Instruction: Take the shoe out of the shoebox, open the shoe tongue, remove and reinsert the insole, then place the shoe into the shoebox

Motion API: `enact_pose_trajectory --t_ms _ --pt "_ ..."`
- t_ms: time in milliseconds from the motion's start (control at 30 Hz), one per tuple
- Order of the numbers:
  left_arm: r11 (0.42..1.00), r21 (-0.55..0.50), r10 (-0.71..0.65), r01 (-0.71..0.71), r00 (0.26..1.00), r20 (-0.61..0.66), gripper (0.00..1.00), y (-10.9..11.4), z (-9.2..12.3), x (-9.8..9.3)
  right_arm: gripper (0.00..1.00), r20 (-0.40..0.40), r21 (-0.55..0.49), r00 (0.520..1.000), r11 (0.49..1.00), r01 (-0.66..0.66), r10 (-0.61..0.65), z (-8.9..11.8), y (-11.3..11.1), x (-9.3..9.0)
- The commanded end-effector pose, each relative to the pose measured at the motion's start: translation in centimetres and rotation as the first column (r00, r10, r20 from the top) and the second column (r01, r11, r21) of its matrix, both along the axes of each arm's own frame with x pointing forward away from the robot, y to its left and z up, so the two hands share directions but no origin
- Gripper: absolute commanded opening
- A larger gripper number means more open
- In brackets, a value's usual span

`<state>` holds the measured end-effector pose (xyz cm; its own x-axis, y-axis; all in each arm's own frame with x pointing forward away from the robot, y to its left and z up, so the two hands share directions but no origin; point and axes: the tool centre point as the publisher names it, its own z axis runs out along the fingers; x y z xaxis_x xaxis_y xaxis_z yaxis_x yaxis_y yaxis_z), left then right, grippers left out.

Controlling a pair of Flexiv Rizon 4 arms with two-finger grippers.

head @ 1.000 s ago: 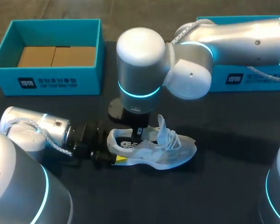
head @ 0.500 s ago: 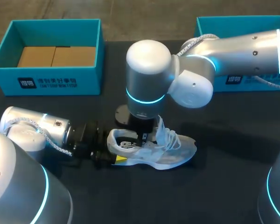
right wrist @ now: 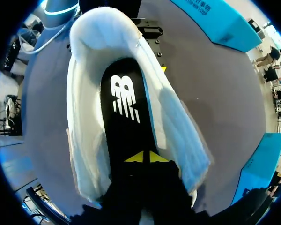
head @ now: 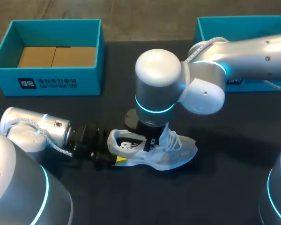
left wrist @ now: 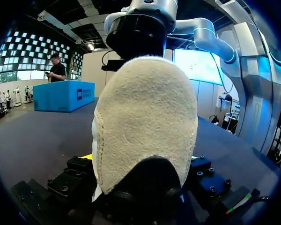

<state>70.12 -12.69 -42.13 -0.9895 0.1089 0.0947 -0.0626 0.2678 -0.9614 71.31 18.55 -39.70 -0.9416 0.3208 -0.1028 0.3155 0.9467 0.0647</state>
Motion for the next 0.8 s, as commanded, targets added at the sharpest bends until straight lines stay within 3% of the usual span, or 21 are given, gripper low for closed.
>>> enact_pose_trajectory --t_ms 33,200,467,800 --pt "1.000 0.000 0.001 -0.001 1.000 0.001 0.00 0.2 -0.5 0.1 0.36 0.006 0.013 1.000 1.000 -0.004 0.003 0.4 -0.9 0.0" --pt "1.000 0.000 0.001 -0.001 1.000 0.001 0.00 0.2 -0.5 0.1 0.44 0.011 0.016 1.000 1.000 -0.009 0.008 0.3 -1.2 0.5" --pt "1.000 0.000 0.001 -0.001 1.000 0.001 0.00 0.2 -0.5 0.1 0.44 -0.030 0.028 0.999 0.999 -0.030 0.030 -1.0 -0.9 1.3" --pt "1.000 0.000 0.001 -0.001 1.000 0.001 0.00 0.2 -0.5 0.1 0.42 -0.089 0.029 0.994 0.998 -0.058 0.060 -2.1 0.7 -0.5"
